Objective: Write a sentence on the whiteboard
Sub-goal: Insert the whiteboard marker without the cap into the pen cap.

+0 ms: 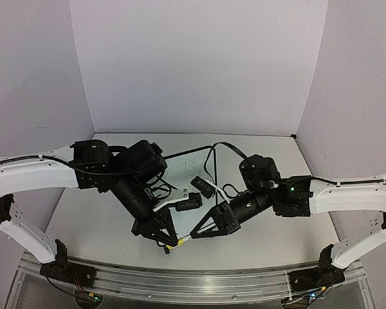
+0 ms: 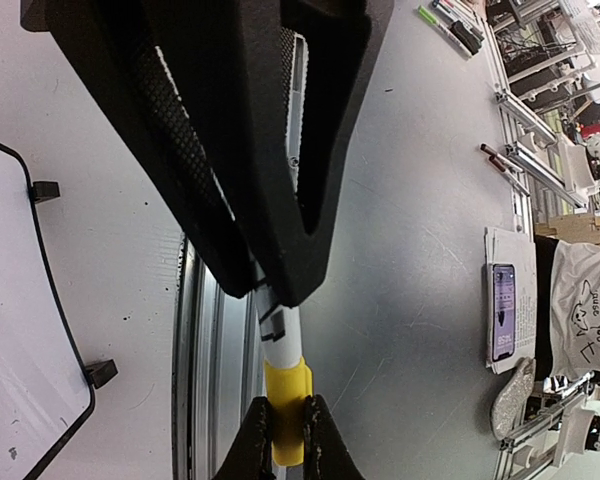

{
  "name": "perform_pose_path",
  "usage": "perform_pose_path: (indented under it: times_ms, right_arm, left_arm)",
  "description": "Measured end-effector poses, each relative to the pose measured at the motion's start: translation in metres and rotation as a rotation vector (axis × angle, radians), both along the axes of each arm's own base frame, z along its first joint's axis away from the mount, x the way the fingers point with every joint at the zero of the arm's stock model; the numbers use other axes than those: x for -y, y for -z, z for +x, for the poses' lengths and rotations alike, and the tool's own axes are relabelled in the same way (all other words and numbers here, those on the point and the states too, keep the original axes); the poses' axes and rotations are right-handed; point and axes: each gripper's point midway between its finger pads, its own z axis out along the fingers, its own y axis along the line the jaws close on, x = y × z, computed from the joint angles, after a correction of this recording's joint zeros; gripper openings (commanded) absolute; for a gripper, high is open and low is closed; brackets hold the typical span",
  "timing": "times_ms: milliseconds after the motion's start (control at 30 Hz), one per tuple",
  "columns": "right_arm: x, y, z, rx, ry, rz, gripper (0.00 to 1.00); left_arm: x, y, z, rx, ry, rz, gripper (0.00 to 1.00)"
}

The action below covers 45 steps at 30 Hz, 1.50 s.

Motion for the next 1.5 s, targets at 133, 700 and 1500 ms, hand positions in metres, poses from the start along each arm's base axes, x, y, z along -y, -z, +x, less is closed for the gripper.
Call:
perform_pose_path:
  times_ms: [133, 700, 1500]
  right_arm:
    - [0.0, 0.001, -0.001, -0.012, 0.0, -0.006, 0.0]
    - [0.0, -0.002, -0.005, -0.037, -0.024, 0.018, 0.0]
    - [0.095, -0.104, 0.051, 0.423, 0.505, -0.083, 0.0]
  left_arm:
    - [0.002, 0.002, -0.001, -0.014, 0.005, 0.007, 0.0]
    - [0.004, -0.004, -0.004, -0.036, 0.028, 0.063, 0.0]
    - [0.03, -0.136, 0.075, 0.367, -0.171, -0.352, 0.85]
